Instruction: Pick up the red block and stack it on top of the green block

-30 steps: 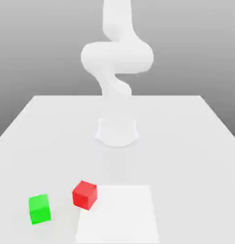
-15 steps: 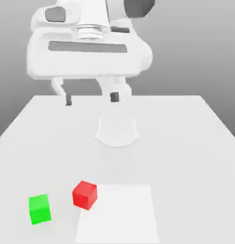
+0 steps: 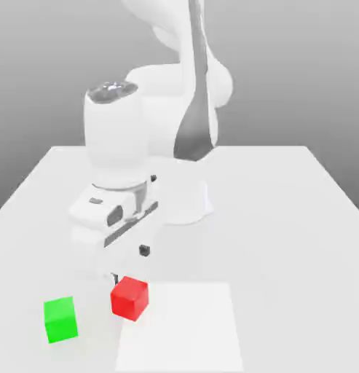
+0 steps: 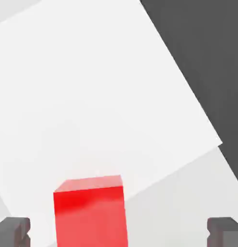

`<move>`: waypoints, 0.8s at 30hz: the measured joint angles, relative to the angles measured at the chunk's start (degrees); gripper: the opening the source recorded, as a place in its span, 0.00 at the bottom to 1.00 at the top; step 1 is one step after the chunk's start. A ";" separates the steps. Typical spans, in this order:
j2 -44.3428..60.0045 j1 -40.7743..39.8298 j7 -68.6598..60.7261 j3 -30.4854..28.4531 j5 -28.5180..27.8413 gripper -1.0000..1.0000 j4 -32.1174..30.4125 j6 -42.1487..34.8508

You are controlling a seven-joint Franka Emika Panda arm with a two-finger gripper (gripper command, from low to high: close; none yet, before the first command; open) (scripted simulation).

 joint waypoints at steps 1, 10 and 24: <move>1.22 -0.03 -1.34 0.52 1.22 0.50 0.08 0.93; 13.00 -7.56 -13.98 12.50 17.89 0.50 2.07 9.69; 6.78 -3.59 -7.03 6.26 8.32 0.00 1.01 5.05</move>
